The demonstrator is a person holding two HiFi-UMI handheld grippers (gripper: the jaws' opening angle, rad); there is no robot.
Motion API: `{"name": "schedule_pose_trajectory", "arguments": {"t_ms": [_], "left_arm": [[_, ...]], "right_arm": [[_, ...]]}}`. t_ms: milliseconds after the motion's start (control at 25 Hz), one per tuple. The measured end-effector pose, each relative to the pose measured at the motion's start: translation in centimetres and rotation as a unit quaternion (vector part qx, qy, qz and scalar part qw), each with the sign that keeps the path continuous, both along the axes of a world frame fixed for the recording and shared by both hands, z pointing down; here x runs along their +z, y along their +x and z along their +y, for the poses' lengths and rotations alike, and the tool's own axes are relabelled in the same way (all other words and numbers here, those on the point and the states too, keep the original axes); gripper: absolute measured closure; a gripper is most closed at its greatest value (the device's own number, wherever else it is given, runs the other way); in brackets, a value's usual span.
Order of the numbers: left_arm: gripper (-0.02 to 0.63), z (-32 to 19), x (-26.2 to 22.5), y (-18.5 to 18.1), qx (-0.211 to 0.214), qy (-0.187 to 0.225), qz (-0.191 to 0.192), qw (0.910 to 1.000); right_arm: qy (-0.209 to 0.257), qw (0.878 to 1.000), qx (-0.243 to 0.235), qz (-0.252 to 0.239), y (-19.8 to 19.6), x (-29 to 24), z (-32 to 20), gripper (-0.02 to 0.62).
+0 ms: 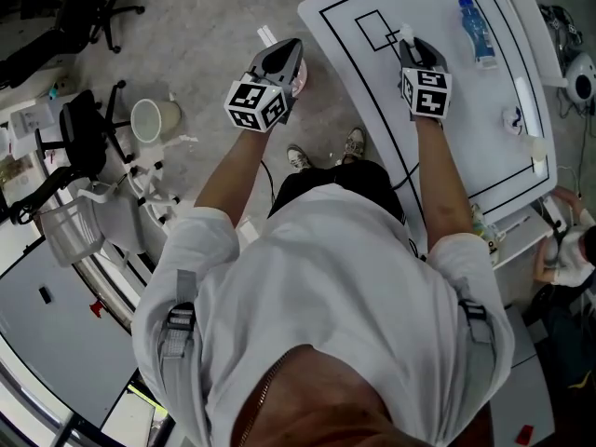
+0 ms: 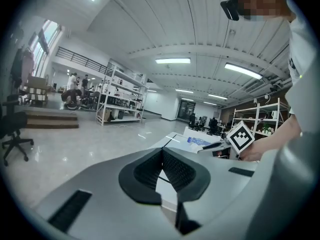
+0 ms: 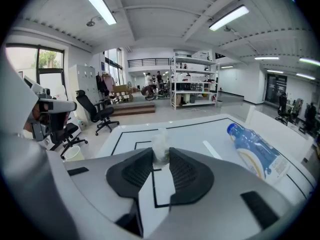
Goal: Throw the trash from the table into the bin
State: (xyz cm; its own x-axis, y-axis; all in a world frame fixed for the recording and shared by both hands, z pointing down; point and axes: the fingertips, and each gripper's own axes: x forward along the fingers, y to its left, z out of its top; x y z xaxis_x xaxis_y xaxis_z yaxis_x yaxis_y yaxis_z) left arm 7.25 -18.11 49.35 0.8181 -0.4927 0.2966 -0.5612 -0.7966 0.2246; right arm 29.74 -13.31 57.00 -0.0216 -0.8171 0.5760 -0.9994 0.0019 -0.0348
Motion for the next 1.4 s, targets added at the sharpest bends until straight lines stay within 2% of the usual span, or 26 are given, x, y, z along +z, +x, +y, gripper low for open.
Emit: {"name": "schedule_pose_trajectory", "arguments": {"t_ms": [120, 360, 600, 720, 1040, 1400], "left_arm": [[0.597, -1.1, -0.5, -3.5, -0.024, 0.008, 0.005, 0.9997], [0.597, -2.7, -0.2, -12.5, -0.076, 0.008, 0.003, 0.9971], [0.597, -2.8, 1.7, -21.8, -0.138, -0.005, -0.007, 0.9904], [0.597, -2.9, 2.9, -25.5, -0.162, -0.016, -0.010, 0.9866], [0.597, -2.5, 8.5, -30.5, -0.201, -0.053, -0.018, 0.9780], [0.597, -2.8, 18.9, -32.5, -0.216, -0.103, -0.037, 0.9702]], "right_arm": [[0.022, 1.000, -0.020, -0.009, -3.8, -2.1, -1.2, 0.489], [0.047, 0.995, -0.079, -0.031, -14.3, -4.5, -3.6, 0.489], [0.043, 0.985, -0.159, -0.043, -25.1, -3.5, -5.5, 0.489], [0.032, 0.981, -0.185, -0.047, -29.2, -2.3, -6.5, 0.489], [-0.001, 0.973, -0.225, -0.054, -34.9, 3.2, -7.6, 0.488], [-0.054, 0.965, -0.248, -0.061, -37.9, 14.9, -7.7, 0.489]]}}
